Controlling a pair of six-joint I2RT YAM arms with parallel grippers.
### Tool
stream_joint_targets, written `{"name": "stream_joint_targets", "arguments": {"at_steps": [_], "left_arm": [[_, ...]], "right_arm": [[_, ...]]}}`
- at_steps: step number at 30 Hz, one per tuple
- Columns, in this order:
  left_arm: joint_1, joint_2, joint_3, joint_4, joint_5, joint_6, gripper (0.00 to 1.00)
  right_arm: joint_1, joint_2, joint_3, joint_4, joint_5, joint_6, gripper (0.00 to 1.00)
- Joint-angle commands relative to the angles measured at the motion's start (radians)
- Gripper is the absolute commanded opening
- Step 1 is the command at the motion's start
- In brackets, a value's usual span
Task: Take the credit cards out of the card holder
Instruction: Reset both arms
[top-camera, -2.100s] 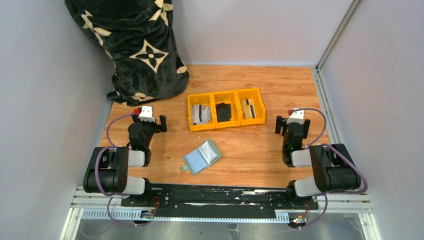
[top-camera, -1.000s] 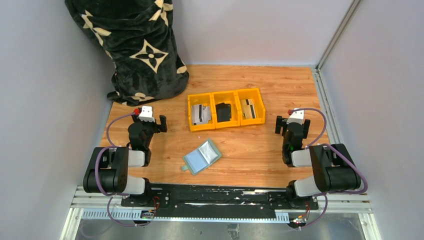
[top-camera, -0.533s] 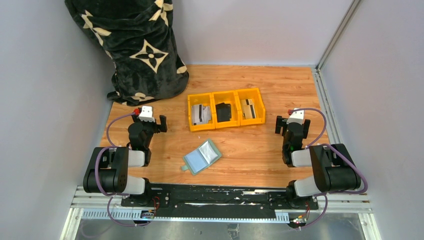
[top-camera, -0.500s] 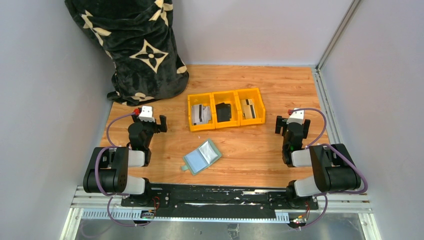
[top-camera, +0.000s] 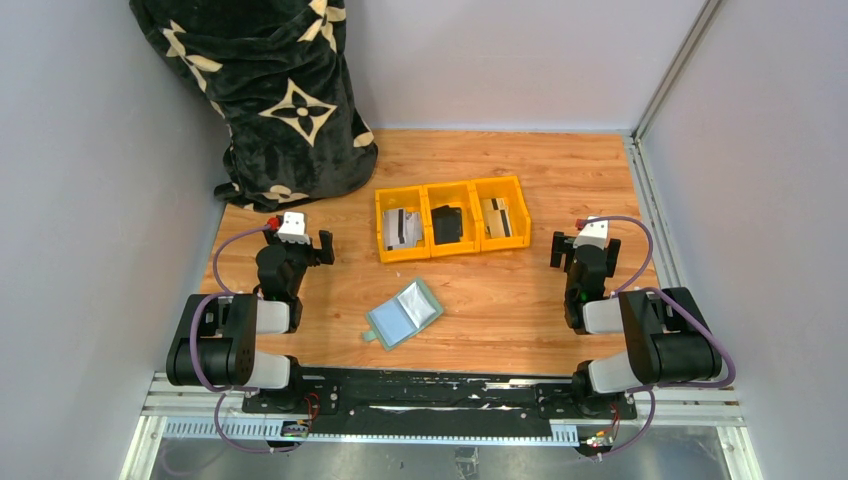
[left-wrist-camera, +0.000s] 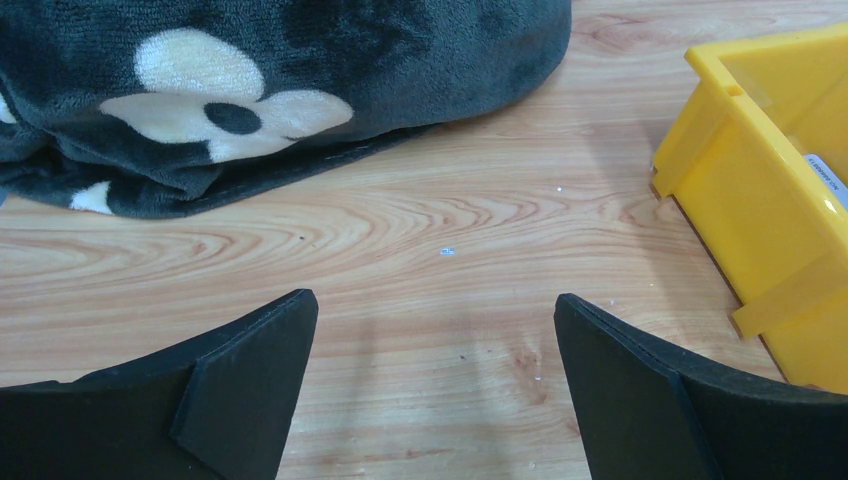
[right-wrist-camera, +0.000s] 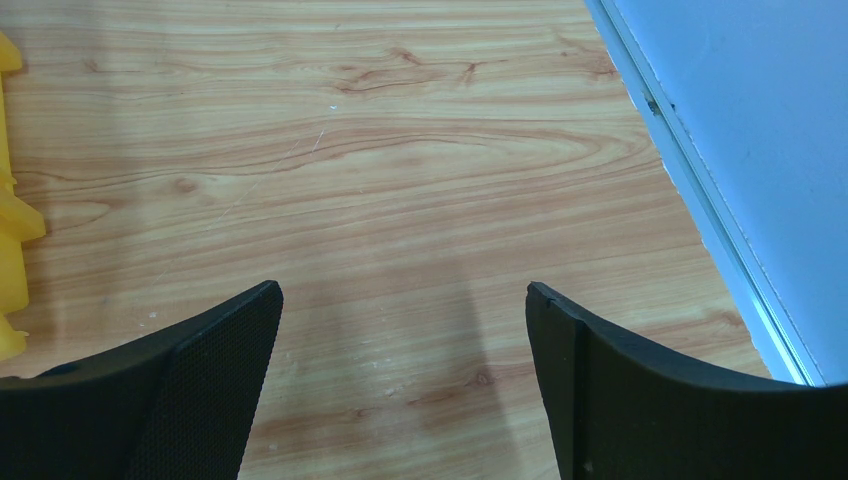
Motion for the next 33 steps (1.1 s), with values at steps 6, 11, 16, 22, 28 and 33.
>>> {"name": "stream_joint_targets", "arguments": {"at_steps": [6,11,16,22,28,33], "left_arm": [[-0.005,-0.011,0.017,0.003,-0.016,0.013,1.0],[-0.005,-0.009,0.015,0.004,-0.016,0.013,1.0],[-0.005,-0.01,0.015,0.004,-0.014,0.013,1.0],[-0.005,-0.009,0.014,0.003,-0.014,0.013,1.0],[-0.005,-0.009,0.015,0.004,-0.015,0.013,1.0],[-0.005,-0.009,0.016,0.004,-0.015,0.013,1.0]], "right_arm": [[-0.013,-0.004,0.009,0.023,-0.002,-0.008,0.95],[-0.013,-0.004,0.009,0.023,-0.001,-0.007,0.95],[-0.013,-0.001,0.02,0.009,-0.095,-0.053,0.95],[-0.023,-0.004,0.014,0.013,-0.227,-0.08,0.95],[-0.024,-0.006,0.013,0.012,-0.227,-0.08,0.95],[-0.024,-0.004,0.013,0.012,-0.225,-0.08,0.95]]}}
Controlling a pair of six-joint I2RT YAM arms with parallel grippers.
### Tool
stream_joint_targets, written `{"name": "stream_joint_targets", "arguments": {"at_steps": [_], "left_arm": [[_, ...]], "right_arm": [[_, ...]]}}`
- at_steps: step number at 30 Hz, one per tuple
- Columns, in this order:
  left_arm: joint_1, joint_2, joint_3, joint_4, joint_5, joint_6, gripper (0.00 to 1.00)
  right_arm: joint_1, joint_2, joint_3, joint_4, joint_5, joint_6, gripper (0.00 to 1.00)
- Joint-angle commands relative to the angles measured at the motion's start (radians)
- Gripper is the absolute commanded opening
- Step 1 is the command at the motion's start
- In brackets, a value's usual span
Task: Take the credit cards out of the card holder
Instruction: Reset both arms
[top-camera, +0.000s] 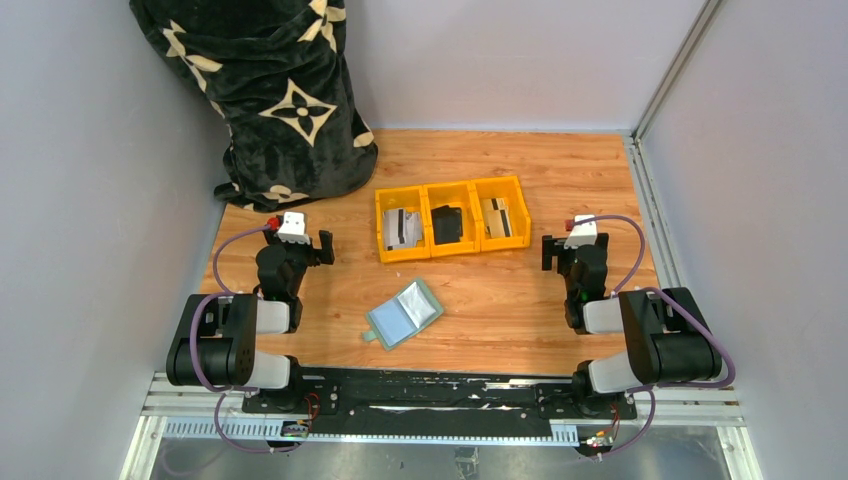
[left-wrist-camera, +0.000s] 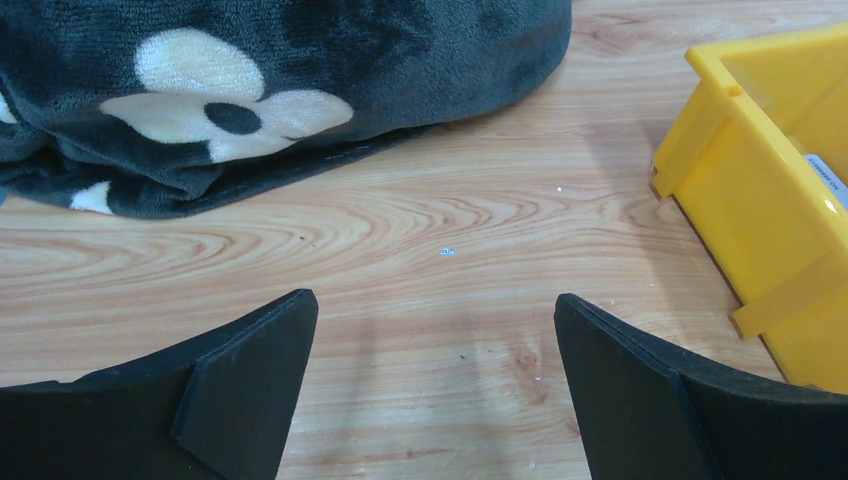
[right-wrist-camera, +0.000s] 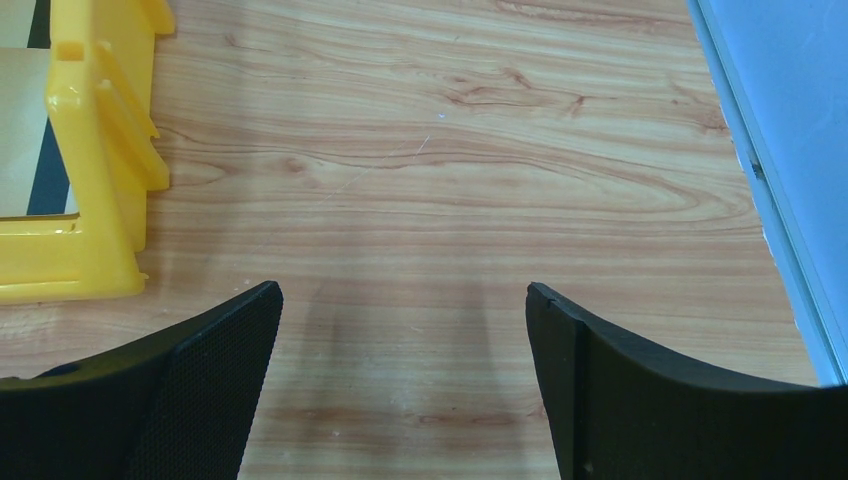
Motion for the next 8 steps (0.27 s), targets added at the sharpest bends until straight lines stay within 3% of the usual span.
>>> {"name": "stream_joint_targets", "arguments": {"at_steps": [1,8], "left_arm": [[-0.005,-0.009,0.015,0.003,-0.015,0.013,1.0],[-0.005,-0.009,0.014,0.003,-0.015,0.013,1.0]], "right_arm": [[-0.018,-0.004,0.015,0.011,0.014,-0.008,0.95],[-0.02,-0.001,0.022,0.003,0.042,0.008,0.95]]}}
